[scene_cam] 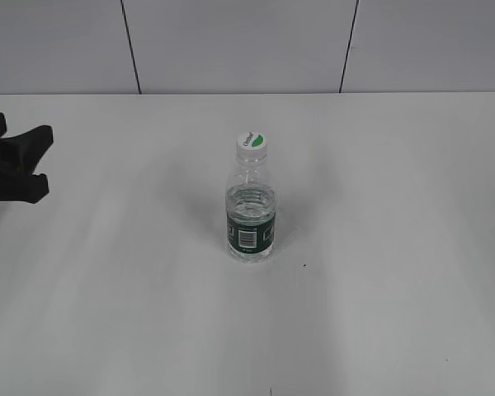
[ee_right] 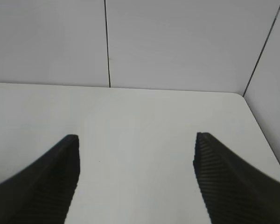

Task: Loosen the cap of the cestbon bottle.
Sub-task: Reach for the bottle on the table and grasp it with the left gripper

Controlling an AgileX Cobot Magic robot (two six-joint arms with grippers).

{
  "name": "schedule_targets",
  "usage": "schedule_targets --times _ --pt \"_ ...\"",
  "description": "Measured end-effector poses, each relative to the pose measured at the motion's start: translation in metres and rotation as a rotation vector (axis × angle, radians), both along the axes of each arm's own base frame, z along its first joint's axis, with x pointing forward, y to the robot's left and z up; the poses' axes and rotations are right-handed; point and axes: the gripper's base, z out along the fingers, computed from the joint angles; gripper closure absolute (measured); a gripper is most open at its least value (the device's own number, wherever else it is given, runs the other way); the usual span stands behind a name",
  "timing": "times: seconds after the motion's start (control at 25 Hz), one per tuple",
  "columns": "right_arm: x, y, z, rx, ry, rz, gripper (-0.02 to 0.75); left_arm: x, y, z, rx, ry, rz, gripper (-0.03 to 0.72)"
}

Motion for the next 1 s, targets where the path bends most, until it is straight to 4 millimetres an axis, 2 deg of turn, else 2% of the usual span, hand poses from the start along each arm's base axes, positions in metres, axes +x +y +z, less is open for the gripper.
schedule_targets --times 0.32,0.68,0.8,1.0 --pt "0.002 0.0 -0.001 -0.001 0.007 0.0 0.157 0.03 -0.015 -0.015 -0.043 0.075 -0.142 0.297" --pt "0.003 0.0 -0.001 0.0 0.004 0.0 0.157 0.049 -0.044 -0.041 0.001 0.068 -0.55 0.29" --pt "0.003 0.0 -0.001 0.0 0.002 0.0 0.157 0.056 -0.047 -0.054 0.014 0.096 -0.598 0.258" --pt "0.003 0.0 -0.001 0.0 0.0 0.0 0.157 0.058 -0.051 -0.063 0.033 0.107 -0.675 0.146"
